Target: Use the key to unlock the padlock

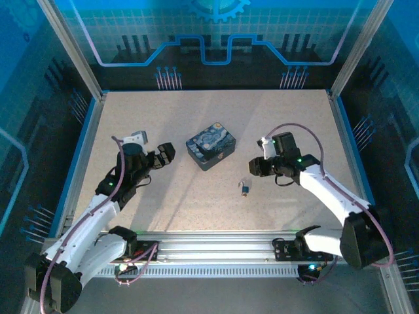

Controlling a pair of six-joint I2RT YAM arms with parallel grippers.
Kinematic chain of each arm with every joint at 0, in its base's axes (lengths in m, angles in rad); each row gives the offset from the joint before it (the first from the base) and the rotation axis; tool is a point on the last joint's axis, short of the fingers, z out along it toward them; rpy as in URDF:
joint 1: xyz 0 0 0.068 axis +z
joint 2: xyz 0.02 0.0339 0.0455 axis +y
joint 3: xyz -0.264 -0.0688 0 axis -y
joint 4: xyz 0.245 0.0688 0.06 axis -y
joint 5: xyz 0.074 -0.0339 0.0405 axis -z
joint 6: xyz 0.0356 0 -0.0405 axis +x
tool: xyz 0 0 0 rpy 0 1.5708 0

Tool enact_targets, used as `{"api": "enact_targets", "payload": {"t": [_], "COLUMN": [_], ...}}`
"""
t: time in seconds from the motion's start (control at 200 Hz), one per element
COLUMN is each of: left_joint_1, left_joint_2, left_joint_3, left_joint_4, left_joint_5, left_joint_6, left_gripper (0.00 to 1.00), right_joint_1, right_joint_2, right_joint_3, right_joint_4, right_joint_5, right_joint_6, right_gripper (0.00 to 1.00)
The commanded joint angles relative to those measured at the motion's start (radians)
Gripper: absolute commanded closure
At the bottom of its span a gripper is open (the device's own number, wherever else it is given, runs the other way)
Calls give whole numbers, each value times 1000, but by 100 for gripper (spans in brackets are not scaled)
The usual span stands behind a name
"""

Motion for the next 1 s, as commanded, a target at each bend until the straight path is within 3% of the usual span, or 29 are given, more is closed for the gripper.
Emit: {"api": "enact_targets", "payload": {"t": [0.0, 0.44, 0.52, 0.655, 0.84, 0.995], "left_joint_1": [12, 13, 14, 16, 21, 24], "left_joint_2": [-30, -70, -69, -67, -54, -26], "left_joint_3": [-6, -21, -27, -32, -49, -111], "left_joint_4": [-44, -88, -88, -101, -97, 39], "left_joint_5": [21, -23, -40, -109, -233, -332], "left_joint_6": [-28, -33, -24, -7, 57, 155], "left_gripper": [1, 1, 1, 1, 1, 1], "right_joint_1": [-20, -152, -175, -206, -236, -250], "right_joint_2": [-85, -331, -358, -387, -382, -341], "right_joint_3": [39, -94, -133, -199, -286, -381], "right_joint_4": [-39, 111, 147, 213, 349, 539], "right_joint_5": [103, 230, 271, 356, 356, 367], "right_joint_6": [-58, -98, -96, -83, -150, -201], "right_gripper": [64, 42, 31, 0, 0, 0]}}
